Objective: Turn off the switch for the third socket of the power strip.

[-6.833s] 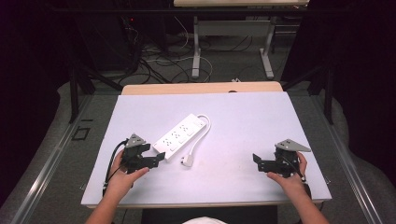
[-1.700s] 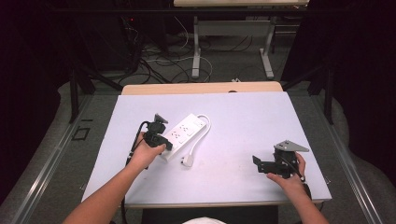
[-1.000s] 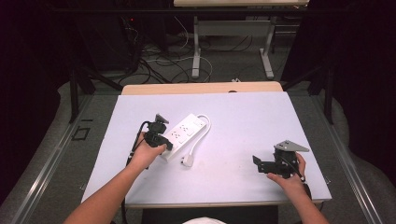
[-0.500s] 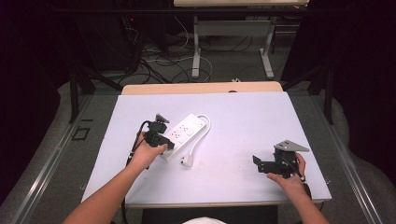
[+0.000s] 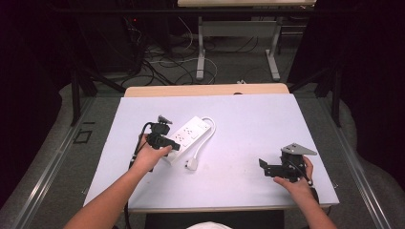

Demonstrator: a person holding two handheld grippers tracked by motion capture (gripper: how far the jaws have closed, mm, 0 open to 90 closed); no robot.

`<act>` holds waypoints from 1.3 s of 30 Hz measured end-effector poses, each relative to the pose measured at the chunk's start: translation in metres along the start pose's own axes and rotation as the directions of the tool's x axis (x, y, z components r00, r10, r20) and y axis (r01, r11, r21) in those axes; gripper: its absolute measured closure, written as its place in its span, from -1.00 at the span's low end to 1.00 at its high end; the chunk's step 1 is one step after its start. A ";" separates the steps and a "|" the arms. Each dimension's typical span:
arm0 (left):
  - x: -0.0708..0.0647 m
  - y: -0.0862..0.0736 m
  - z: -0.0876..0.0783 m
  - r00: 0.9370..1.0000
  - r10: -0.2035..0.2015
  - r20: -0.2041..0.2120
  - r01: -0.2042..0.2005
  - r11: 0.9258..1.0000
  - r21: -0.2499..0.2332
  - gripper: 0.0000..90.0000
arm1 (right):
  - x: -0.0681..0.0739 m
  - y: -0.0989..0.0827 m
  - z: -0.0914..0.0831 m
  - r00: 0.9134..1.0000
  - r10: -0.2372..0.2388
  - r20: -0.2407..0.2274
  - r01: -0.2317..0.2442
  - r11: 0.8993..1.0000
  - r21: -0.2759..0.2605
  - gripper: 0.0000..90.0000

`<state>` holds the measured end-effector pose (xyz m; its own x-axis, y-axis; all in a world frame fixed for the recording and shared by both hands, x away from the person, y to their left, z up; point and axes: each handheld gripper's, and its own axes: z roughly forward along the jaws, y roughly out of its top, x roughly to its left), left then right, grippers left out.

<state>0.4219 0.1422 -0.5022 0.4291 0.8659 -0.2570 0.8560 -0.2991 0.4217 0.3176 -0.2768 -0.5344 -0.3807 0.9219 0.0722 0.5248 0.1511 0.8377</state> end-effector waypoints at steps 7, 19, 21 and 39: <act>-0.002 -0.002 -0.007 1.000 0.021 -0.001 -0.021 0.999 -0.040 0.16 | 0.002 0.000 0.000 1.000 0.000 -0.007 0.000 1.000 0.010 -0.97; -0.004 -0.003 -0.020 0.996 0.089 -0.016 -0.090 0.984 -0.151 -0.18 | 0.000 0.000 -0.002 1.000 0.001 0.002 -0.001 1.000 0.011 -0.96; -0.005 -0.003 -0.023 0.996 0.091 -0.023 -0.093 0.982 -0.161 -0.21 | 0.000 0.000 -0.002 1.000 0.002 0.002 -0.002 1.000 0.013 -0.96; -0.014 -0.010 -0.051 0.983 0.175 -0.063 -0.185 0.957 -0.225 -0.45 | 0.001 0.000 -0.001 1.000 0.006 -0.003 -0.006 1.000 0.010 -0.96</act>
<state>0.3922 0.1532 -0.4587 0.5532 0.8238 -0.1236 0.6748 -0.3562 0.6464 0.3160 -0.2763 -0.5341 -0.3801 0.9216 0.0789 0.5349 0.1495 0.8316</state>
